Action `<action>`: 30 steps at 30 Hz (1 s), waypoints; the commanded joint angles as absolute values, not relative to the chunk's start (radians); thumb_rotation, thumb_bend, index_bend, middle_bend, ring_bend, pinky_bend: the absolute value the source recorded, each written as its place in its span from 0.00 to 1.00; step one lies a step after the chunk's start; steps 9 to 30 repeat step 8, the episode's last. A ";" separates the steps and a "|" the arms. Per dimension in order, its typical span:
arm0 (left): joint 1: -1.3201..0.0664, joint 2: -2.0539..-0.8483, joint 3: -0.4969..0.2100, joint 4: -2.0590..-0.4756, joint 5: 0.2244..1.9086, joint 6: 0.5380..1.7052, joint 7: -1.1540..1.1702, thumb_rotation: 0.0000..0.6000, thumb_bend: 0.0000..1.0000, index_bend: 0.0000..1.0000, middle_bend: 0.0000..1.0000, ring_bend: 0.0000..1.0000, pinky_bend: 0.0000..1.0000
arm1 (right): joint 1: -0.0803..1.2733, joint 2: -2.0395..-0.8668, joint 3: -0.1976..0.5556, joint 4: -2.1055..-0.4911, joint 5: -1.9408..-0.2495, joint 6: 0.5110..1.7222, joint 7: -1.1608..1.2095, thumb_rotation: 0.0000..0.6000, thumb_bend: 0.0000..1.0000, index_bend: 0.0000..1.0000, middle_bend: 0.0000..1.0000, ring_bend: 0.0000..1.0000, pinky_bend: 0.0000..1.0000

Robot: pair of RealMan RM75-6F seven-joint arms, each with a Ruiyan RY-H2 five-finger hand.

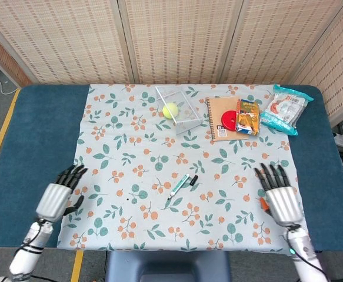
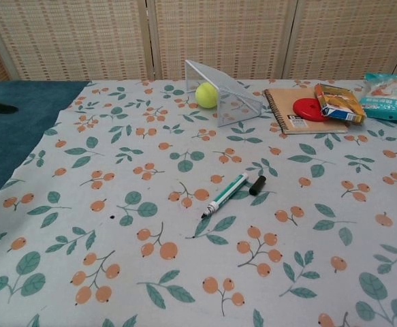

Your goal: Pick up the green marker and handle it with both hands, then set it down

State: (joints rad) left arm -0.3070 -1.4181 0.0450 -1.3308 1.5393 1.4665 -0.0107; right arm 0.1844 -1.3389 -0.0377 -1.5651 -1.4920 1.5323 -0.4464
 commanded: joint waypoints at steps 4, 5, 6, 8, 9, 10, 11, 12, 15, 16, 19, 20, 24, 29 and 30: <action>-0.247 -1.317 0.063 -1.357 1.556 1.538 -0.003 1.00 0.37 0.00 0.00 0.00 0.09 | 0.114 -1.240 -0.056 -1.594 -1.476 1.564 -0.392 1.00 0.16 0.00 0.00 0.00 0.00; -0.244 -1.317 0.061 -1.360 1.552 1.534 0.012 1.00 0.37 0.00 0.00 0.00 0.09 | 0.114 -1.241 -0.058 -1.590 -1.488 1.565 -0.394 1.00 0.16 0.00 0.00 0.00 0.00; -0.242 -1.314 0.061 -1.366 1.546 1.523 0.032 1.00 0.37 0.00 0.00 0.00 0.09 | 0.112 -1.241 -0.060 -1.589 -1.497 1.564 -0.390 1.00 0.16 0.00 0.00 0.00 0.00; -0.241 -1.308 0.062 -1.380 1.541 1.505 0.060 1.00 0.37 0.00 0.00 0.00 0.09 | 0.108 -1.240 -0.059 -1.592 -1.487 1.550 -0.380 1.00 0.15 0.00 0.00 0.00 0.00; -0.241 -1.308 0.062 -1.380 1.541 1.505 0.060 1.00 0.37 0.00 0.00 0.00 0.09 | 0.108 -1.240 -0.059 -1.592 -1.487 1.550 -0.380 1.00 0.15 0.00 0.00 0.00 0.00; -0.241 -1.308 0.062 -1.380 1.541 1.505 0.060 1.00 0.37 0.00 0.00 0.00 0.09 | 0.108 -1.240 -0.059 -1.592 -1.487 1.550 -0.380 1.00 0.15 0.00 0.00 0.00 0.00; -0.241 -1.308 0.062 -1.380 1.541 1.505 0.060 1.00 0.37 0.00 0.00 0.00 0.09 | 0.108 -1.240 -0.059 -1.592 -1.487 1.550 -0.380 1.00 0.15 0.00 0.00 0.00 0.00; -0.241 -1.308 0.062 -1.380 1.541 1.505 0.060 1.00 0.37 0.00 0.00 0.00 0.09 | 0.108 -1.240 -0.059 -1.592 -1.487 1.550 -0.380 1.00 0.15 0.00 0.00 0.00 0.00; -0.241 -1.308 0.062 -1.380 1.541 1.505 0.060 1.00 0.37 0.00 0.00 0.00 0.09 | 0.108 -1.240 -0.059 -1.592 -1.487 1.550 -0.380 1.00 0.15 0.00 0.00 0.00 0.00; -0.241 -1.308 0.062 -1.380 1.541 1.505 0.060 1.00 0.37 0.00 0.00 0.00 0.09 | 0.108 -1.240 -0.059 -1.592 -1.487 1.550 -0.380 1.00 0.15 0.00 0.00 0.00 0.00; -0.241 -1.308 0.062 -1.380 1.541 1.505 0.060 1.00 0.37 0.00 0.00 0.00 0.09 | 0.108 -1.240 -0.059 -1.592 -1.487 1.550 -0.380 1.00 0.15 0.00 0.00 0.00 0.00; -0.241 -1.308 0.062 -1.380 1.541 1.505 0.060 1.00 0.37 0.00 0.00 0.00 0.09 | 0.108 -1.240 -0.059 -1.592 -1.487 1.550 -0.380 1.00 0.15 0.00 0.00 0.00 0.00; -0.241 -1.308 0.062 -1.380 1.541 1.505 0.060 1.00 0.37 0.00 0.00 0.00 0.09 | 0.108 -1.240 -0.059 -1.592 -1.487 1.550 -0.380 1.00 0.15 0.00 0.00 0.00 0.00; -0.241 -1.308 0.062 -1.380 1.541 1.505 0.060 1.00 0.37 0.00 0.00 0.00 0.09 | 0.108 -1.240 -0.059 -1.592 -1.487 1.550 -0.380 1.00 0.15 0.00 0.00 0.00 0.00; -0.241 -1.308 0.062 -1.380 1.541 1.505 0.060 1.00 0.37 0.00 0.00 0.00 0.09 | 0.108 -1.240 -0.059 -1.592 -1.487 1.550 -0.380 1.00 0.15 0.00 0.00 0.00 0.00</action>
